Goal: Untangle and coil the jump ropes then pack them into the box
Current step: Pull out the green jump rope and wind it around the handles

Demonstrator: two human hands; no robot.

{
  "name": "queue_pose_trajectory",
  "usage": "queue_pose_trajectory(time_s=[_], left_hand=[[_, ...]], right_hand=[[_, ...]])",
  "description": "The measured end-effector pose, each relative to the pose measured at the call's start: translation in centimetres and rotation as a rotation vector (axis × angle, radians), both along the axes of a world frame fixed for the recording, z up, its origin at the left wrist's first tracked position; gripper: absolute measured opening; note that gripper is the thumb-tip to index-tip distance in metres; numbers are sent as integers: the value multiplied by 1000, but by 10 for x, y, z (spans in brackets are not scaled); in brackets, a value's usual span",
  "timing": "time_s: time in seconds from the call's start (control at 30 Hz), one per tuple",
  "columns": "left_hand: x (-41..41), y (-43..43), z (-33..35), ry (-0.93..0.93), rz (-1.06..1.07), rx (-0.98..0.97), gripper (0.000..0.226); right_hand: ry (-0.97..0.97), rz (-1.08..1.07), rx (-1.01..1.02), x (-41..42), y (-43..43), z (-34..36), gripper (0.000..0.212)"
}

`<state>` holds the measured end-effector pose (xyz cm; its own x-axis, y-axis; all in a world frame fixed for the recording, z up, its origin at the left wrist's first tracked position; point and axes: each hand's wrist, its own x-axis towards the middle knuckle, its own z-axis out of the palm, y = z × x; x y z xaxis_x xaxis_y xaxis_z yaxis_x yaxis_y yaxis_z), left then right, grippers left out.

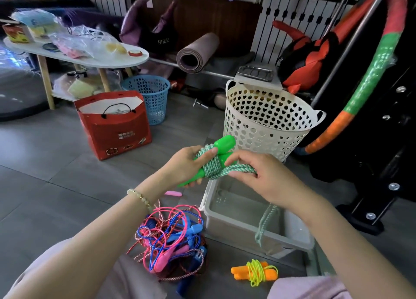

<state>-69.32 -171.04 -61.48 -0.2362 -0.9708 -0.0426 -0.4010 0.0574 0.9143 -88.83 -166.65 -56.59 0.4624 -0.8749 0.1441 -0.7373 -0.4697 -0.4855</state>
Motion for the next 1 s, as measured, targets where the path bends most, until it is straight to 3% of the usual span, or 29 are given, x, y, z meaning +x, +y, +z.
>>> queue_pose_trajectory(time_s=[0.17, 0.27, 0.4, 0.5, 0.63, 0.83, 1.0], left_hand=[[5, -1, -5, -128, -24, 21, 39], [8, -4, -5, -169, -13, 33, 38], [-5, -8, -12, -250, -97, -50, 40], [-30, -6, -14, -290, -275, -100, 45], [-74, 4, -6, -212, -410, 27, 54], [-123, 13, -4, -192, -586, 89, 66], [-147, 19, 7, -239, -767, -20, 27]], right_hand=[[360, 32, -129, 7, 3, 5, 26], [413, 38, -120, 5, 3, 3, 23], [244, 70, -90, -1, 5, 3, 20], [94, 7, -10, -18, 5, 7, 10], [-221, -98, 139, -57, 1, 6, 8], [-395, -260, 180, -118, 7, 0, 12], [-387, -296, 220, -136, 12, -12, 15]])
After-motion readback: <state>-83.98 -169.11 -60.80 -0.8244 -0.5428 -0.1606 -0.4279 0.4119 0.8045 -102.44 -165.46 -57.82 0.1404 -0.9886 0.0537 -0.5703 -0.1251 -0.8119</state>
